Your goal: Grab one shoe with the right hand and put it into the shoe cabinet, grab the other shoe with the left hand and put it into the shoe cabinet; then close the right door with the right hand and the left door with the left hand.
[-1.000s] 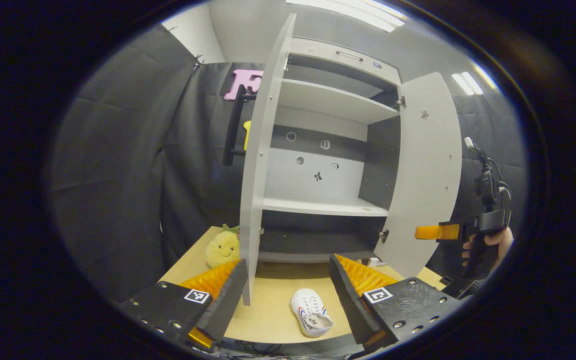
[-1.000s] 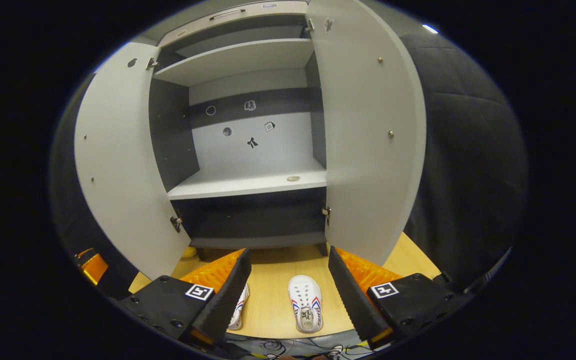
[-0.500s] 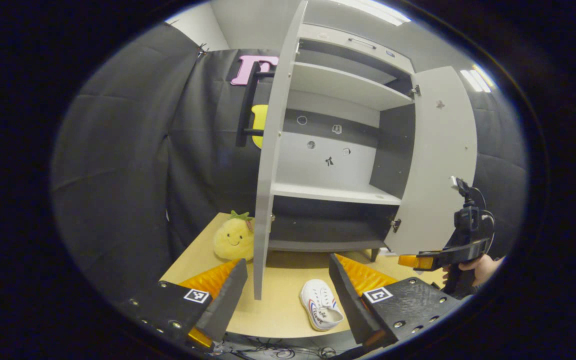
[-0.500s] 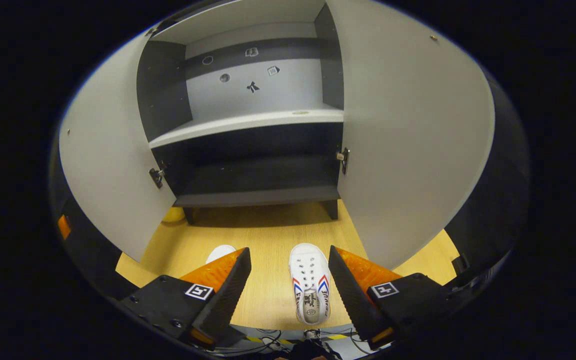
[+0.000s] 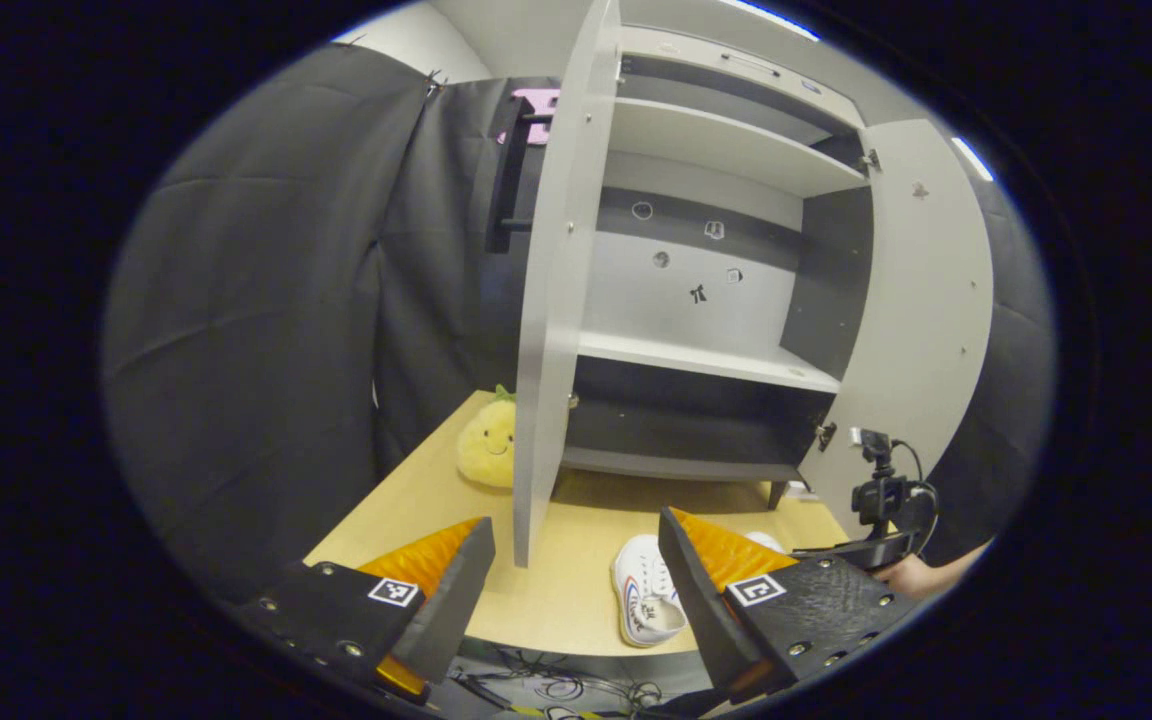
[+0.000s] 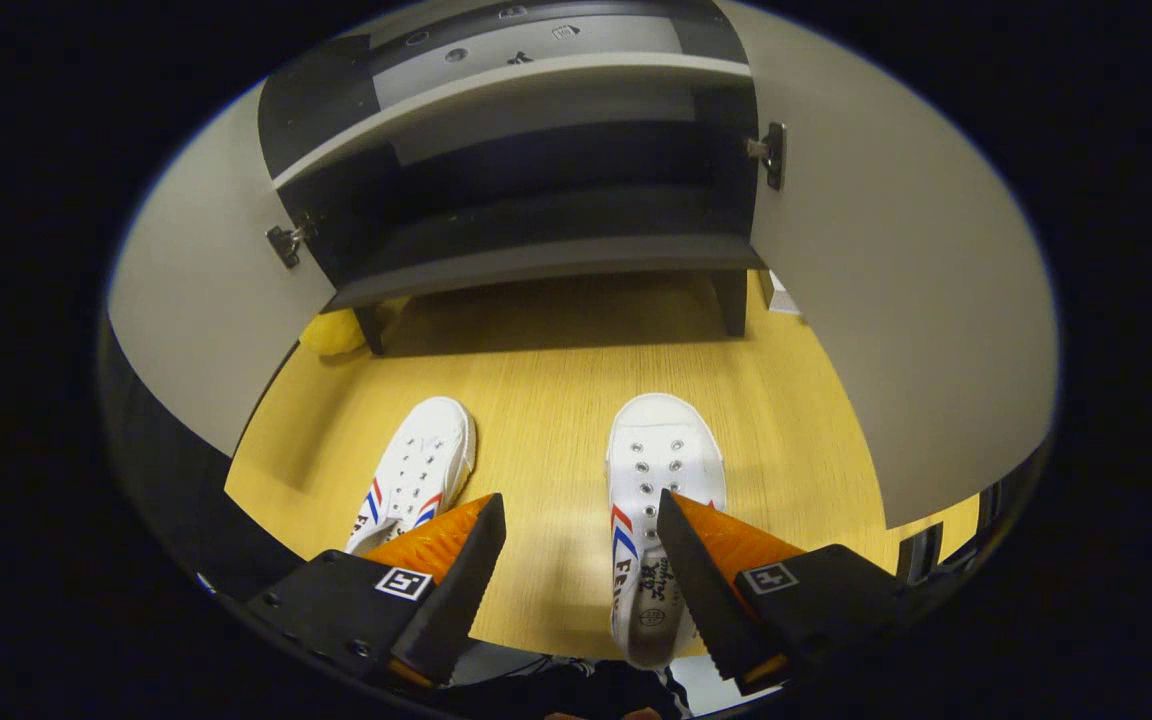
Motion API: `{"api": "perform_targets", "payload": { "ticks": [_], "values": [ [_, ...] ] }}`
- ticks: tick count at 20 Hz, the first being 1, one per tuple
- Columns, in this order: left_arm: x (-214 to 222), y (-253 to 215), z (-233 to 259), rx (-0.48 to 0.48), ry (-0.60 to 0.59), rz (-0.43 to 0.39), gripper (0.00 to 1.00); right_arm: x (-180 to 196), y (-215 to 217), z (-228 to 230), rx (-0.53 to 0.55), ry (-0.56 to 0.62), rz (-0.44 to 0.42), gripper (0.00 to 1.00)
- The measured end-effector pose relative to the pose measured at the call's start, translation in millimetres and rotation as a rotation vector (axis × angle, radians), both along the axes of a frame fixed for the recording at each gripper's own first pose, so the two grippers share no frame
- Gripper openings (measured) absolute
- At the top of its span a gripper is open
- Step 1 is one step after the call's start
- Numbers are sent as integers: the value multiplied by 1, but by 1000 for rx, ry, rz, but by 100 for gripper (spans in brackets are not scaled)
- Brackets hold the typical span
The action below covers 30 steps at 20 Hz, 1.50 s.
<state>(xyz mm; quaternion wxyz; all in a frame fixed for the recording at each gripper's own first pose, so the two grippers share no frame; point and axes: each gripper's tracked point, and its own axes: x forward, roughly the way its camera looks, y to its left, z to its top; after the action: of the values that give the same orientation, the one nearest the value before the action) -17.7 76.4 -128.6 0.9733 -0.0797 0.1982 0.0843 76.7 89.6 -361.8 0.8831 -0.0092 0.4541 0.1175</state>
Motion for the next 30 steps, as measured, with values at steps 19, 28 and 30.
{"api": "perform_targets", "payload": {
  "ticks": [19,28,30],
  "values": [
    [-15,-12,-16,72,54,32,95,1,-26,-61,-371,115,116,35],
    [-20,-17,-15,95,41,-20,94,2,-25,-61,-308,136,149,2],
    [-23,-22,-14,109,33,-39,94,3,-25,-57,-280,121,126,2]
  ]
}}
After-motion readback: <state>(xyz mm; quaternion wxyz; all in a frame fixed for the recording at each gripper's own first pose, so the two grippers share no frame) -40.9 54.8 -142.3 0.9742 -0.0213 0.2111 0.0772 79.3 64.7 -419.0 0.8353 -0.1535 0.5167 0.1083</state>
